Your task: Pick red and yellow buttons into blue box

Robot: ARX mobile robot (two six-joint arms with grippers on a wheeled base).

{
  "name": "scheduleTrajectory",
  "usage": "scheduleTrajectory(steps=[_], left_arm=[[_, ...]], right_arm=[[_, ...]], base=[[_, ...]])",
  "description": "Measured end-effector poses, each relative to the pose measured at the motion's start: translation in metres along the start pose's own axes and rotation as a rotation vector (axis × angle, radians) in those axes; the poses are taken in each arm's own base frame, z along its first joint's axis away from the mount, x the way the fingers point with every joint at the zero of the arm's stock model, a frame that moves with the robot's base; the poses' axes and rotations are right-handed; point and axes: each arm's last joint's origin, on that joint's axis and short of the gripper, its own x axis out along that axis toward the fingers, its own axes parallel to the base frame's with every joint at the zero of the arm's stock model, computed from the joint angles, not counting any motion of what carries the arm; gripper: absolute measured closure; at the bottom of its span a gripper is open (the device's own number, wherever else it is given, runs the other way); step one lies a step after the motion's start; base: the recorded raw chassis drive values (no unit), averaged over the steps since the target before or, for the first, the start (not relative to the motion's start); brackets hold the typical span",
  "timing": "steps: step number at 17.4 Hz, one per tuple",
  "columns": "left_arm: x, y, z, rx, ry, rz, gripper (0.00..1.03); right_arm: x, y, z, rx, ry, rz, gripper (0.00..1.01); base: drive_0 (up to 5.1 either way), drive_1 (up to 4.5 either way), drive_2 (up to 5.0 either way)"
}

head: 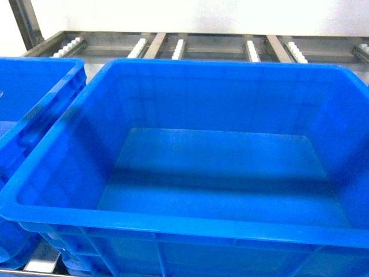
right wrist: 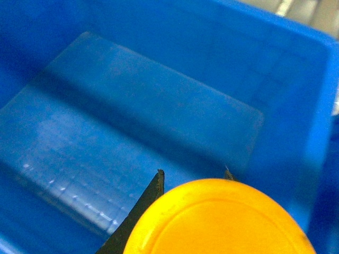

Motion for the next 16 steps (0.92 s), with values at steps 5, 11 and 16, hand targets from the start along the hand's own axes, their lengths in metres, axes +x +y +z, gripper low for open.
scheduleTrajectory(steps=[5, 11, 16], left_arm=[[0.000, 0.000, 0.000, 0.000, -0.001, 0.000, 0.79], [0.000, 0.000, 0.000, 0.000, 0.000, 0.000, 0.79], [0.000, 0.000, 0.000, 0.000, 0.000, 0.000, 0.79]], right_arm=[[0.052, 0.008, 0.020, -0.086, 0.279, 0.213, 0.74], [0.112, 0.005, 0.020, -0.254, 0.377, 0.206, 0.74], [0.117, 0.000, 0.013, -0.270, 0.378, 0.182, 0.59]], base=[[0.0, 0.00, 0.0], [0.0, 0.00, 0.0], [0.0, 0.00, 0.0]])
